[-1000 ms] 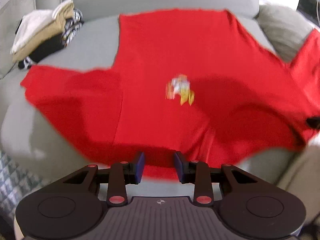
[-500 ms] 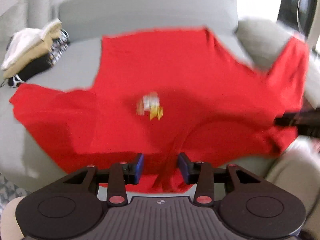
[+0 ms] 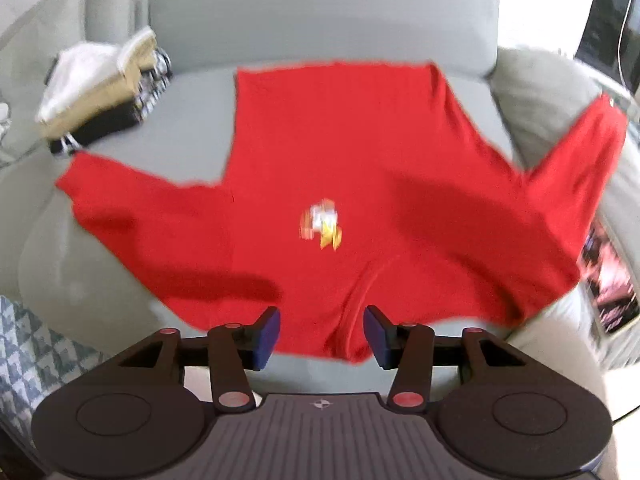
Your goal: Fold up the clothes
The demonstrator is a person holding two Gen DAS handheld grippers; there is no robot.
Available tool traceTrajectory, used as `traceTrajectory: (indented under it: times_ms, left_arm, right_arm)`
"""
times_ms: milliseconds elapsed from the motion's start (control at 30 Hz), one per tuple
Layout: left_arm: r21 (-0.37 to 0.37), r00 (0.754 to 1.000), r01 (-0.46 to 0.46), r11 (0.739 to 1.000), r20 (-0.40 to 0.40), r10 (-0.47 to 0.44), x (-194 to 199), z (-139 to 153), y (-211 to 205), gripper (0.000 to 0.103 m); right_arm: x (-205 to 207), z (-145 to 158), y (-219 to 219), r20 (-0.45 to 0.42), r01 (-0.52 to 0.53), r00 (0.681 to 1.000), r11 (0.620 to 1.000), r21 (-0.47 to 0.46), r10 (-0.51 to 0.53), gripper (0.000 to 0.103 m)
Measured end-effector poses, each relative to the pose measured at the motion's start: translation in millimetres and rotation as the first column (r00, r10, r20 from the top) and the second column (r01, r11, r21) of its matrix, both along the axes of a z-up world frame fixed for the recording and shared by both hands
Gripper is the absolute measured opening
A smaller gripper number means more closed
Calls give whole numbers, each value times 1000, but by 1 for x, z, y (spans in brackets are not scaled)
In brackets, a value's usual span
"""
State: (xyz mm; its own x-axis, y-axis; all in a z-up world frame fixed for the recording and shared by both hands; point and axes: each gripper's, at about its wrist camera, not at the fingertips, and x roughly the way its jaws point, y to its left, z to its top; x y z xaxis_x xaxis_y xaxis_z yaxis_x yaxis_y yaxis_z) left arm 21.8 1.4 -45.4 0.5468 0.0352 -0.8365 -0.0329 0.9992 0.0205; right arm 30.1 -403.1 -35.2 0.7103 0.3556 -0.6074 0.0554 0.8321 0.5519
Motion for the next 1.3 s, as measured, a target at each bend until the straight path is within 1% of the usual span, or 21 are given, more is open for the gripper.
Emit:
traceTrajectory:
  times_ms: [67, 167, 200, 233, 367, 500, 567, 600, 633, 667, 700, 733, 800, 900, 1000, 1033, 1100, 1167, 1200, 1267, 1300]
  left_arm:
    - [-41, 1000, -17, 999, 4, 17, 0, 12, 0, 52]
    - [-142, 999, -40, 989, -24, 37, -1, 17, -5, 58]
    - [-164, 999, -41, 986, -40, 35, -2, 14, -9, 58]
    - [-160, 998, -36, 986, -47, 28, -2, 7, -14, 58]
    - [-125, 996, -35, 992, -81, 25, -2, -20, -31, 57]
    - [-159, 990, -83, 984, -125, 63, 3, -23, -25, 58]
    - [-157, 990, -113, 981, -107, 97, 8, -15, -20, 58]
    - [-153, 991, -116, 981, -90, 103, 10, -12, -18, 58]
    - [-173, 991, -115, 978, -86, 101, 12, -10, -17, 58]
    - [-192, 992, -113, 975, -82, 99, 14, -7, -17, 58]
    - [-212, 992, -112, 971, -79, 98, 17, -5, -16, 58]
    - [-231, 993, -111, 967, -75, 96, 19, -3, -15, 58]
    - [-247, 995, -97, 964, -60, 85, 22, 1, -20, 58]
    - [-220, 999, -49, 974, -26, 44, 25, 2, -38, 58]
    - [-214, 1000, 5, 977, -5, -7, 34, 0, -56, 58]
    - [-209, 1000, 26, 978, -4, -27, 38, -1, -63, 58]
    - [-195, 998, 54, 979, 0, -55, 46, -3, -74, 58]
    - [-183, 996, 90, 979, 17, -89, 49, -5, -84, 58]
    - [-177, 994, 109, 978, 26, -106, 50, -5, -88, 59]
    - [-175, 990, 139, 975, 32, -136, 50, -8, -93, 59]
    - [-178, 990, 144, 973, 32, -141, 50, -9, -93, 59]
  right_arm:
    - [0, 19, -28, 25, 73, 997, 997, 9, -73, 68]
    - [7, 31, -65, -29, 218, 975, 976, -13, -218, 72]
    - [10, 32, -76, -52, 257, 965, 966, -23, -258, 77]
    - [17, 30, -86, -78, 284, 955, 958, -39, -287, 82]
    - [48, -1, -108, -186, 339, 917, 935, -106, -353, 82]
    - [82, -33, -121, -176, 354, 919, 935, -26, -353, 81]
    - [93, -45, -137, -155, 417, 902, 905, 77, -403, 82]
    - [98, -51, -145, -145, 447, 891, 885, 130, -429, 78]
    - [106, -57, -154, -129, 468, 884, 862, 195, -450, 71]
    - [115, -61, -160, -118, 477, 879, 848, 231, -463, 65]
    - [124, -64, -165, -109, 485, 874, 835, 261, -473, 57]
    - [133, -67, -171, -100, 491, 869, 821, 290, -484, 52]
    - [150, -72, -182, -78, 504, 858, 799, 329, -508, 52]
    - [174, -73, -194, -48, 510, 851, 800, 316, -523, 51]
    - [203, -70, -200, -23, 492, 863, 829, 268, -505, 45]
    - [213, -71, -201, -24, 484, 869, 836, 259, -495, 41]
    - [225, -74, -204, -35, 488, 867, 834, 257, -497, 35]
    - [237, -83, -211, -49, 529, 841, 802, 279, -538, 26]
    - [239, -86, -214, -47, 557, 819, 774, 301, -571, 22]
    - [242, -95, -220, -59, 591, 786, 722, 360, -615, 21]
    - [245, -97, -221, -62, 595, 782, 713, 371, -620, 21]
